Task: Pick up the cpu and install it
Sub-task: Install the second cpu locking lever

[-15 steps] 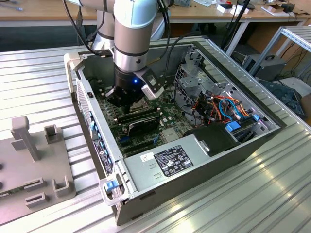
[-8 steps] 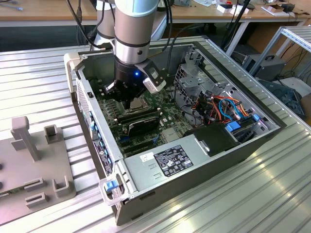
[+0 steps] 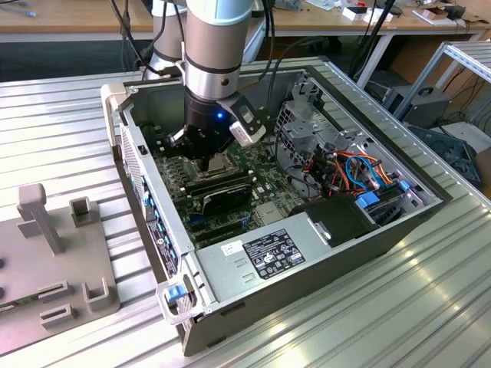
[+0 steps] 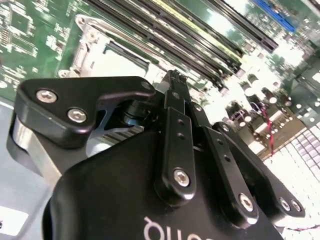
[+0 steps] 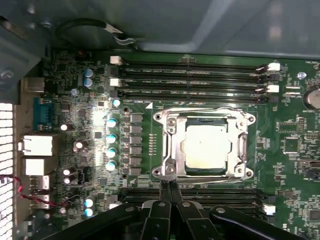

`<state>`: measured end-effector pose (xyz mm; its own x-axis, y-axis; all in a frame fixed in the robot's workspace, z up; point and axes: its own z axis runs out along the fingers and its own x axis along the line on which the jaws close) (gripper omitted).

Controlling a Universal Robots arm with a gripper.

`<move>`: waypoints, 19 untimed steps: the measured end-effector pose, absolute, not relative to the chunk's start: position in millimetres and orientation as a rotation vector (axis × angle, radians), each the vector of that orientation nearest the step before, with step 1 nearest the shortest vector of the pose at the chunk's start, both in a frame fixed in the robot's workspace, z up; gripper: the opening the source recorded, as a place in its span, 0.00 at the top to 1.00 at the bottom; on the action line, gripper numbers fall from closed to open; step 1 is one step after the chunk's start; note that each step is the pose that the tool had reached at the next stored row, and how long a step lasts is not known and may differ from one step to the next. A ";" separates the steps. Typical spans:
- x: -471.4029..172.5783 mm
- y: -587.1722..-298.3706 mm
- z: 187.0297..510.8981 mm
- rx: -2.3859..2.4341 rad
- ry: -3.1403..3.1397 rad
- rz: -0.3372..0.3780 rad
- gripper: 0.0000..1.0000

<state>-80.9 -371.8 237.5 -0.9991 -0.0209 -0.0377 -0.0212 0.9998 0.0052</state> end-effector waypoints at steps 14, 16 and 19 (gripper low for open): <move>-51.1 -353.0 238.5 -0.033 3.104 0.009 0.89; -51.1 -350.3 240.0 -0.033 3.104 0.009 0.89; -51.1 -349.8 240.3 -0.033 3.104 0.009 0.89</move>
